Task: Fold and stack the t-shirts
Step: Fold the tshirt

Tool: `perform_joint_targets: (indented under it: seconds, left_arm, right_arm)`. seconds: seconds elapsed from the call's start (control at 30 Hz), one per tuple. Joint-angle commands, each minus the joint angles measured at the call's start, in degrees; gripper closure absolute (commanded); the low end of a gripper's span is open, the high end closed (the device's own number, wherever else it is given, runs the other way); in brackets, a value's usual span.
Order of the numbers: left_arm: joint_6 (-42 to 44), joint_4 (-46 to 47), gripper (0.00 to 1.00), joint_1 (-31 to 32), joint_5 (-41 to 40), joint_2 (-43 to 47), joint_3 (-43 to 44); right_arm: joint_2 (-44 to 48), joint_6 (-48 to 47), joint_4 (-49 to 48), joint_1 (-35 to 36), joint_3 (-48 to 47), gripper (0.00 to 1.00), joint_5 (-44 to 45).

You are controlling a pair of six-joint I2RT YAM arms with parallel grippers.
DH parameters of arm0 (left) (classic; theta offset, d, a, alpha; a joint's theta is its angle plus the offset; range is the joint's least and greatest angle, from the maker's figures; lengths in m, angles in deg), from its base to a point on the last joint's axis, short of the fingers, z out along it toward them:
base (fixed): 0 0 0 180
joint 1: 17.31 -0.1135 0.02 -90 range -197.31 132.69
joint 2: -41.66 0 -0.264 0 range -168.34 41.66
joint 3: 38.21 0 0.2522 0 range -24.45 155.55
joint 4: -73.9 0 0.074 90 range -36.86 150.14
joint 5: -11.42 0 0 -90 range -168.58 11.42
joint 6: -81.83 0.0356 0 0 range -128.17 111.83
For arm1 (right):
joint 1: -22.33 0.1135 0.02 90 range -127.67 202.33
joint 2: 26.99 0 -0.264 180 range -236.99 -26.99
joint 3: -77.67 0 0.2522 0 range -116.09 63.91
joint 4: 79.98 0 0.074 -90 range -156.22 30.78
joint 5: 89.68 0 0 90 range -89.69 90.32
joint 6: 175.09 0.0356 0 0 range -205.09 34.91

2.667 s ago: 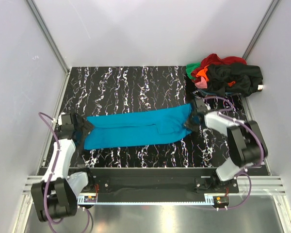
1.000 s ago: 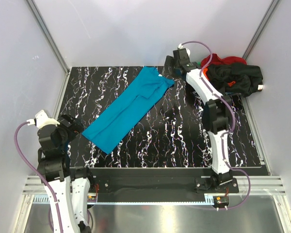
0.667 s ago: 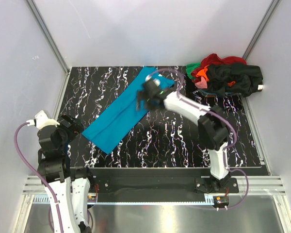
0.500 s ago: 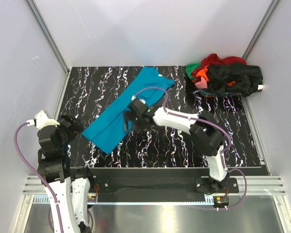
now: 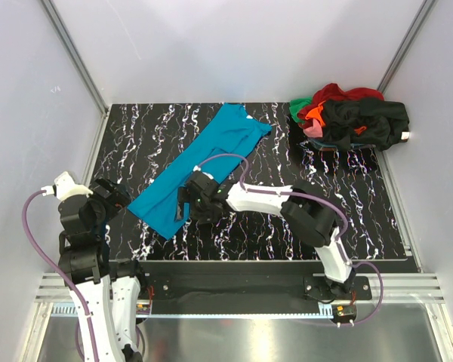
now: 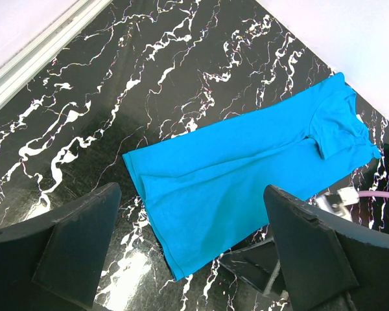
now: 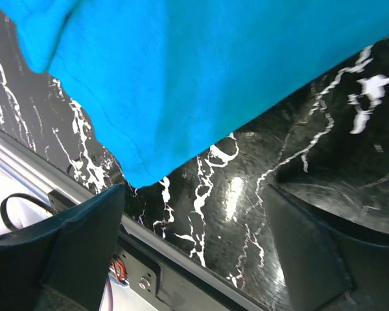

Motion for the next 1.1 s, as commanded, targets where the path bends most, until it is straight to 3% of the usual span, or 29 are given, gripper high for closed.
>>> perform_joint_targets:
  seconds: [0.0, 0.2, 0.33, 0.63, 0.8, 0.93, 1.07]
  left_arm:
    - [1.12, 2.67, 0.01, -0.30, 0.91, 0.87, 0.02]
    - [1.12, 2.67, 0.01, -0.30, 0.91, 1.05, 0.02]
    - [1.20, 2.67, 0.01, -0.30, 0.91, 1.05, 0.11]
    - [1.29, 2.67, 0.01, -0.30, 0.99, 1.31, 0.11]
    - [1.38, 2.50, 0.01, -0.30, 0.82, 1.31, 0.20]
    - [1.55, 2.49, 0.01, -0.30, 0.38, 1.22, 0.20]
    - [1.55, 2.41, 0.01, -0.30, 0.38, 1.22, 0.20]
  right_arm:
    - [-2.24, 3.80, -2.27, 1.57, -2.81, 0.07, -1.12]
    - [-6.99, 5.91, -3.23, 3.42, -6.32, 0.20, -2.61]
    - [-8.57, 7.50, -3.32, 3.51, -6.77, 0.43, -3.05]
    - [-11.03, 8.03, -3.41, 3.86, -5.54, 0.76, -2.44]
    - [-11.74, 7.68, -3.41, 3.78, -4.84, 1.00, -1.21]
    - [-7.88, 7.06, -3.32, 3.25, -0.01, 1.00, 1.16]
    - [-1.21, 6.44, -3.50, 2.19, 13.22, 1.00, 3.71]
